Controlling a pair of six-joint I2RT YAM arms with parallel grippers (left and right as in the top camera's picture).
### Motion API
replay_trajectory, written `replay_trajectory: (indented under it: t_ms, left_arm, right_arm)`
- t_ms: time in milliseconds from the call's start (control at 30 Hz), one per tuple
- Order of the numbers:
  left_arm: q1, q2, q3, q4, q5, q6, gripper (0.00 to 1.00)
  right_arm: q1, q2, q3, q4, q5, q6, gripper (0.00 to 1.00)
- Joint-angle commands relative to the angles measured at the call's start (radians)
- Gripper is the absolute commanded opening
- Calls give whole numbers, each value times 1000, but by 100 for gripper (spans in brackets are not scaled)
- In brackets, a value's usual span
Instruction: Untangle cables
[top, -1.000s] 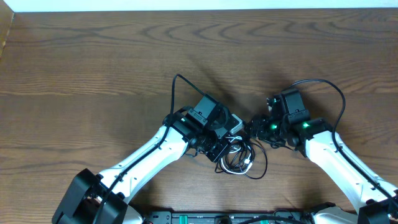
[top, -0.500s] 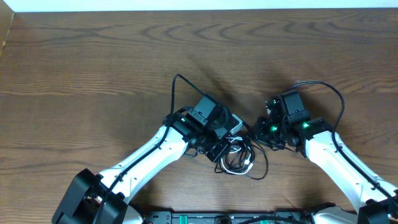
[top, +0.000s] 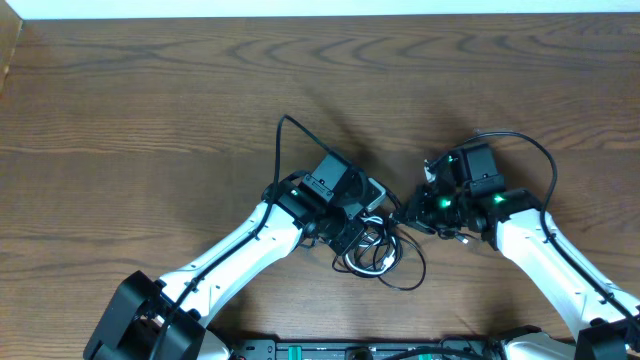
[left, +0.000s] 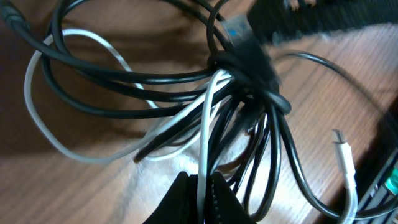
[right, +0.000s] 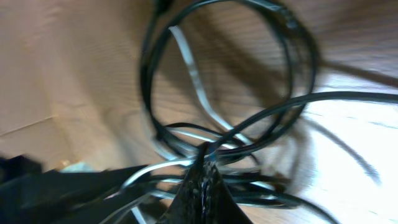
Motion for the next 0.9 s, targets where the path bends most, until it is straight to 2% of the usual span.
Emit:
replay_trajectory:
  t_ms: [0,33,100,267,367,433,533,867]
  left_arm:
    - [0,11,-4,32,-25,-27,16]
    - [0,11,-4,45,-24,-42,22]
    - [0,11,-4,66,-24,-59,27]
    - [14,1,15,76,-27,-81,46]
    - [27,-21,29,72,-27,-106,52]
    - [31,-30,29,71,-27,-132,52]
    - [31,-26,27,53,-27,-169,53]
    - [30,41,-3,35,47,-190,52]
  right_arm:
    - [-7,5,-6,9,-141,-24,1]
    - [-5,5,-6,9,-140,-24,1]
    - [-2,5,-6,7,-140,-24,1]
    - [6,5,-6,8,-74,-24,2]
    - [-4,5,-6,9,-52,-25,20]
    - [-5,5,-6,8,-51,-25,26]
    - [-2,5,-6,8,-45,-50,29]
    - [111,5,-6,38,135,-69,26]
